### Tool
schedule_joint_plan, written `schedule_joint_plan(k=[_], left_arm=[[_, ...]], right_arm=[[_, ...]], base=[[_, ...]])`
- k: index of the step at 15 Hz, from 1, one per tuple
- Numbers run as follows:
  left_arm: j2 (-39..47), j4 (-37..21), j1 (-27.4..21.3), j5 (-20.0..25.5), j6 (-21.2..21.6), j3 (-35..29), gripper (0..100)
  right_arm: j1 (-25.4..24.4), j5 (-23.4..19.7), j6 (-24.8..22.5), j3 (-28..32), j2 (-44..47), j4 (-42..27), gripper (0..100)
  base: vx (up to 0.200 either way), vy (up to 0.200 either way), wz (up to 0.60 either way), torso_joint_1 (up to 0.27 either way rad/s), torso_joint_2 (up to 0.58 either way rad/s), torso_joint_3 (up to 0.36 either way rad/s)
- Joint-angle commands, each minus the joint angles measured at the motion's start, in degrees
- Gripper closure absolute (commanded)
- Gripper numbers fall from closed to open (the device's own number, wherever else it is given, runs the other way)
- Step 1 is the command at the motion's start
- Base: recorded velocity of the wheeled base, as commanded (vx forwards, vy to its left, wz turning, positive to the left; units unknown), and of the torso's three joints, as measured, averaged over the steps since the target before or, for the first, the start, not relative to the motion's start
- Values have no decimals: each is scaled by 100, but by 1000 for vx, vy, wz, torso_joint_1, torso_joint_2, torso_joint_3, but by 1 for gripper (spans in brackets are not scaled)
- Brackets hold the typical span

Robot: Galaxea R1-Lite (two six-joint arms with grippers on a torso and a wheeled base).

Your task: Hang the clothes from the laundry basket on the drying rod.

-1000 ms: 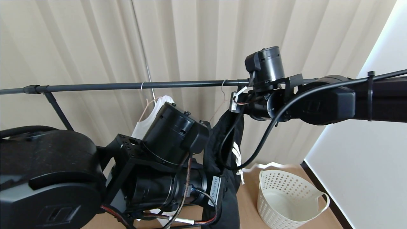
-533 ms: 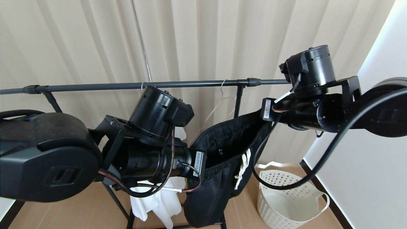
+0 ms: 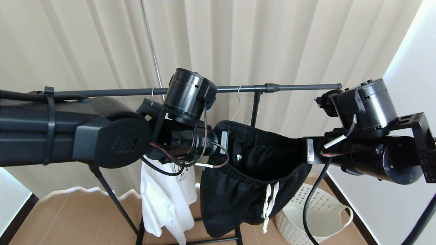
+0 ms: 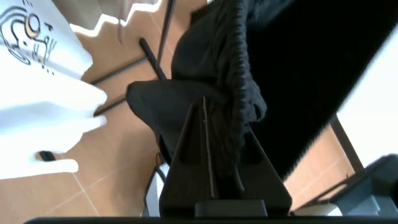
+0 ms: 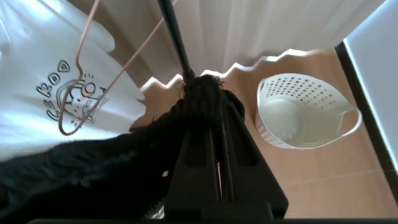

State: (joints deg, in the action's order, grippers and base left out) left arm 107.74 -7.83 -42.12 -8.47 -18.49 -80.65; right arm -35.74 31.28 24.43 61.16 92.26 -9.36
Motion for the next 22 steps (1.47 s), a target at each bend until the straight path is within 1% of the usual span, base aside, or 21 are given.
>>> schedule_joint_plan(k=[1, 3, 4, 5, 8, 10, 11, 14, 16, 17, 18, 19, 20, 21, 22], left_arm=[[362, 0, 2, -58, -5, -319, 100], [511, 0, 19, -67, 92, -548, 100], [564, 0, 28, -93, 171, -636, 100], [661, 0, 46, -137, 179, -847, 100], [696, -17, 46, -172, 232, -1110, 100], [696, -52, 19, -181, 250, -1286, 100], [696, -52, 2, -181, 294, -1374, 100], [678, -52, -51, -199, 294, -1401, 100], [669, -52, -77, -278, 302, -1392, 100], [661, -52, -104, -278, 302, -1365, 100], [652, -61, -112, -278, 302, -1357, 100], [643, -70, -112, -278, 302, -1348, 100], [617, -105, -112, -278, 302, -1348, 100], [608, -140, -104, -278, 302, -1348, 100], [608, -158, -112, -278, 302, -1348, 100]], right_arm=[[-117, 1, 0, -350, -217, 5, 100], [-240, 1, 0, -649, -366, 22, 100], [-240, -8, 0, -667, -366, 40, 100], [-240, -17, -8, -676, -358, 31, 100], [-240, -17, -26, -702, -314, -4, 100], [-240, -17, -17, -887, -314, 22, 100], [-240, -26, -8, -992, -323, 13, 0], [-284, -113, -167, -1449, -393, 57, 0], [-504, -456, -167, -1581, -393, 57, 0], [-583, -755, -175, -1581, -402, 101, 0], [-636, -1230, -316, -1590, -428, 312, 0], [-636, -1836, -553, -1686, -498, 717, 0], [-627, -2320, -799, -1809, -533, 1174, 0], [-618, -2504, -975, -1845, -490, 1508, 0], [-609, -2583, -1169, -1862, -384, 1938, 0]], base=[[0, 0, 0, 0, 0, 0], [0, 0, 0, 0, 0, 0], [0, 0, 0, 0, 0, 0], [0, 0, 0, 0, 0, 0], [0, 0, 0, 0, 0, 0], [0, 0, 0, 0, 0, 0], [0, 0, 0, 0, 0, 0], [0, 0, 0, 0, 0, 0], [0, 0, 0, 0, 0, 0], [0, 0, 0, 0, 0, 0], [0, 0, 0, 0, 0, 0], [0, 0, 0, 0, 0, 0], [0, 0, 0, 0, 0, 0], [0, 0, 0, 0, 0, 0], [0, 0, 0, 0, 0, 0]])
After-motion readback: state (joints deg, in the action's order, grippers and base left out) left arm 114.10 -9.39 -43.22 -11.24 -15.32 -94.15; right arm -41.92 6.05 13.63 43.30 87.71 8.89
